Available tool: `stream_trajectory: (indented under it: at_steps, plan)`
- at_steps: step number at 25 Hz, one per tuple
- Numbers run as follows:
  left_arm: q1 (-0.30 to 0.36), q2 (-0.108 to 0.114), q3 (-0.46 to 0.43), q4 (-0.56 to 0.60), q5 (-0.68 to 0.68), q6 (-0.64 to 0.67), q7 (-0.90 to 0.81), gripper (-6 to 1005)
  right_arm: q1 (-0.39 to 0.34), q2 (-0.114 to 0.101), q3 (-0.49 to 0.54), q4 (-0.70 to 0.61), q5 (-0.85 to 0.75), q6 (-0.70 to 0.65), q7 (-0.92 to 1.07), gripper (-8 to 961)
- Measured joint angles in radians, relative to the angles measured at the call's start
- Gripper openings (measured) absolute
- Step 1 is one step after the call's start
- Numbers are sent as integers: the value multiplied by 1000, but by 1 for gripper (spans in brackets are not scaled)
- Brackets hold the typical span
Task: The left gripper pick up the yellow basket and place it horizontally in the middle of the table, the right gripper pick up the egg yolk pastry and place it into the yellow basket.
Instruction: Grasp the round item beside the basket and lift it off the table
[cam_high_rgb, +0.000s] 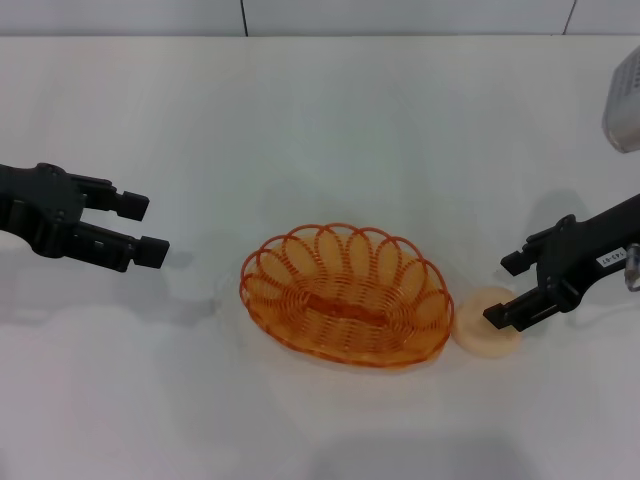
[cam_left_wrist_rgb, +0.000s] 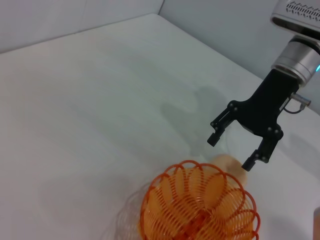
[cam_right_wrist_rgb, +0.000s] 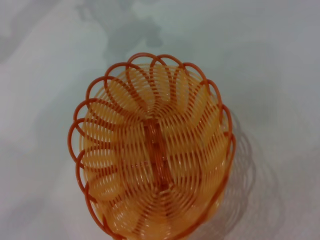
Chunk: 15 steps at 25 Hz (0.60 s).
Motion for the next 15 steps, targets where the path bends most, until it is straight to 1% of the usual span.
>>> stream_trajectory:
  at_steps: [11, 13, 15]
  plan:
    - [1, -1, -2, 0, -2, -4, 0, 889, -5, -1, -1, 15, -1, 26, -6, 726]
    - [2, -1, -4, 0, -2, -4, 1, 889, -3, -1, -1, 29, -1, 32, -8, 656]
    - [3, -2, -5, 0, -2, -4, 1, 889, -1, -1, -1, 41, -2, 37, -8, 640]
